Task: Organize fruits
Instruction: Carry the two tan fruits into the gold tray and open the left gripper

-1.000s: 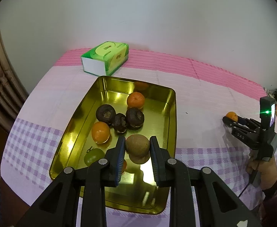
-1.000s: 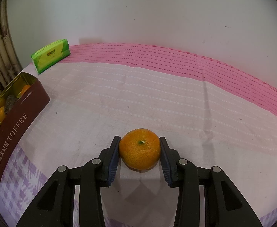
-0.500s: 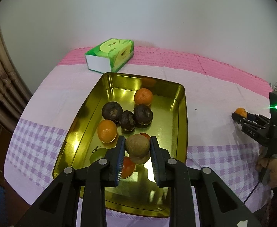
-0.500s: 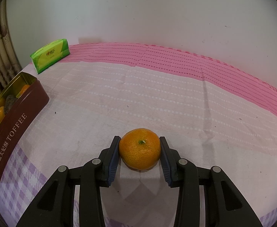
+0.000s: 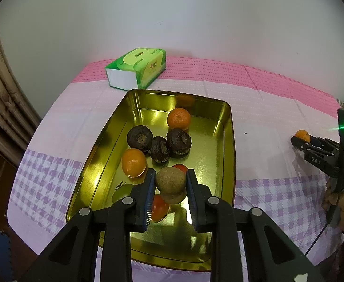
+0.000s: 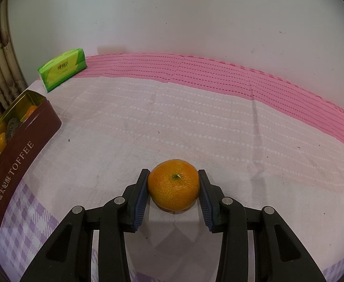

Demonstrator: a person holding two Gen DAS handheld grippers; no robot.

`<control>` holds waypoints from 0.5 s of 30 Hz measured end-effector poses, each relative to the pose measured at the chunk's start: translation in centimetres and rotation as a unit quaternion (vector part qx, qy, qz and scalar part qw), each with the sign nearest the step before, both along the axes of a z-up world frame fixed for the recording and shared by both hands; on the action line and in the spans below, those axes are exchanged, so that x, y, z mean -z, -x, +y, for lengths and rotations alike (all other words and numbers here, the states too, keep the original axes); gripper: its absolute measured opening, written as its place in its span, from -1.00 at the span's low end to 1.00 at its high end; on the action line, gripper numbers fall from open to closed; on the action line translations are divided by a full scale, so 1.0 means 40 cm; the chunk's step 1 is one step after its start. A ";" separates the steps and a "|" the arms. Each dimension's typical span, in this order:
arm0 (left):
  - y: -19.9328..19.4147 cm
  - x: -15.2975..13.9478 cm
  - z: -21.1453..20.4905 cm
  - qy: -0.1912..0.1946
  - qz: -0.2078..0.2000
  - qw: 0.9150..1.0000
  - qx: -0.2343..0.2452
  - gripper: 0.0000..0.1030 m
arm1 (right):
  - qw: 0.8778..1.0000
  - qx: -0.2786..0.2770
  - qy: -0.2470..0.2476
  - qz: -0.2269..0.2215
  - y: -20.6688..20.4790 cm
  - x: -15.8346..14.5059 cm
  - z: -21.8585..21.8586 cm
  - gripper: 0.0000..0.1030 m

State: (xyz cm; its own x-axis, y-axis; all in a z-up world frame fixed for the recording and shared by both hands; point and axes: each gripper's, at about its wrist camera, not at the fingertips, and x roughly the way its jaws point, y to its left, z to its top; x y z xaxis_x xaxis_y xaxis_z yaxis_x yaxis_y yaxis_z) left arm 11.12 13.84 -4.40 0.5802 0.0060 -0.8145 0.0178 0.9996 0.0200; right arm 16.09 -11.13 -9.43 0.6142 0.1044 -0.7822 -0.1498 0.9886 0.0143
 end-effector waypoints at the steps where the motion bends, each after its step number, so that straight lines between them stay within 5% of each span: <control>1: -0.001 0.001 0.000 0.000 0.001 1.000 0.001 -0.56 | 1.000 0.000 0.000 0.000 0.000 0.000 0.000 -0.21; 15: -0.004 0.015 0.001 -0.003 0.011 1.000 0.005 -0.56 | 1.000 -0.002 -0.001 0.001 -0.001 -0.001 -0.001 -0.20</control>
